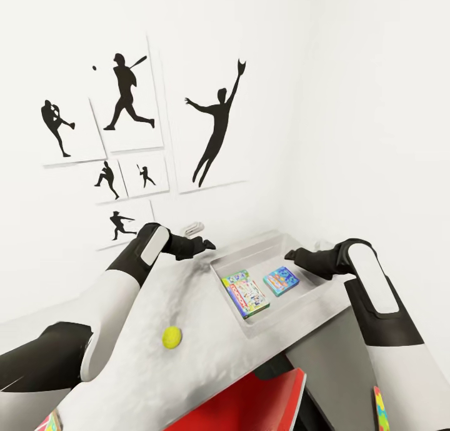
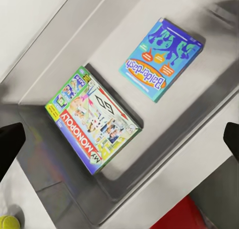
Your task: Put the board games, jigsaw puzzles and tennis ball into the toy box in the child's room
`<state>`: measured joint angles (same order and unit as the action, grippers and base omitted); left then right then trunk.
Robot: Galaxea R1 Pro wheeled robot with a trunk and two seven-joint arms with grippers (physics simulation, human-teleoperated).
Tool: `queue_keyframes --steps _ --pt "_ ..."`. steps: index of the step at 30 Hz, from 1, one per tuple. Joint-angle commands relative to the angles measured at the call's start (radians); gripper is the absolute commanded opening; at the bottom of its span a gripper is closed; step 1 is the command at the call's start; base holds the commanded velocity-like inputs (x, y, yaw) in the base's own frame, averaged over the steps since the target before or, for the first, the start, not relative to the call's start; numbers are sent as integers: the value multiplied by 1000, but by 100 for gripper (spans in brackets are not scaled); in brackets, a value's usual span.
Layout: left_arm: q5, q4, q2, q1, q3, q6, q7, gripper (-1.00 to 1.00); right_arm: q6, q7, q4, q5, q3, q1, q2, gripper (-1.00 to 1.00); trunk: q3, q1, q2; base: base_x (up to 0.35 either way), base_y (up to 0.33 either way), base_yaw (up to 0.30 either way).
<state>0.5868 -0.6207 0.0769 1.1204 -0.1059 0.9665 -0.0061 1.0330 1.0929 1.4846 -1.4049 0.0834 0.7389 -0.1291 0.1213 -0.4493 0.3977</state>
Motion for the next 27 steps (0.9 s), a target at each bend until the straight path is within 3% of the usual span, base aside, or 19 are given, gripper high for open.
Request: queue_keyframes --steps 1,27 --pt "-1 -1 -1 1 -1 3 -1 100 6 10 0 -8 1 1 -1 100 2 -1 2 0 0 -5" --pt "-2 -1 6 1 -4 3 4 100 5 11 -9 -4 1 1 0 100 3 -1 2 0 0 -28"
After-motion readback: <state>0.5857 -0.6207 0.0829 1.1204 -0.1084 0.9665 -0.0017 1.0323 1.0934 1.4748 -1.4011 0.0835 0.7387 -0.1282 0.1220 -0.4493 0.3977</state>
